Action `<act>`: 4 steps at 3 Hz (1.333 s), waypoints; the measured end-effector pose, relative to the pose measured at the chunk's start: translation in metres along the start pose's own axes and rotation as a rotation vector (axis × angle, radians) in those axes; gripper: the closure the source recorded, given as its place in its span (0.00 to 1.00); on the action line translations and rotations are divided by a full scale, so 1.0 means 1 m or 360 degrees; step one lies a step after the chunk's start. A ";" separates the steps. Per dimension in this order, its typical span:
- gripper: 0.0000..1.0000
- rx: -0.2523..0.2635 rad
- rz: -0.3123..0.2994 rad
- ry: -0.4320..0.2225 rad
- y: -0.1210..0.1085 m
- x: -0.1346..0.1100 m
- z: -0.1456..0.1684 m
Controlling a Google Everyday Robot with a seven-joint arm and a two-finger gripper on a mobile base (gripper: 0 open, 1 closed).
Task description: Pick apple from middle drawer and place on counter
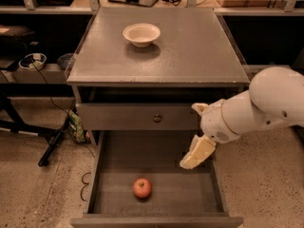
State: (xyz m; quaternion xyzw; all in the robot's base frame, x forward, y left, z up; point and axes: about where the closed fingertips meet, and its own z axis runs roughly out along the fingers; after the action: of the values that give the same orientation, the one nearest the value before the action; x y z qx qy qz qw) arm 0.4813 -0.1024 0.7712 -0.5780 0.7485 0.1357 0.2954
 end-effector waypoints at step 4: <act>0.00 -0.0190 -0.0007 -0.0127 0.024 0.050 0.085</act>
Offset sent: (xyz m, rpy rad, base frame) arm -0.0019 -0.0008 -0.0716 0.1730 0.0382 0.1084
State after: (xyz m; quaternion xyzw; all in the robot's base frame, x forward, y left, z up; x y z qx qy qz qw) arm 0.4754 -0.0882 0.6709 -0.5904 0.7253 0.2026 0.2904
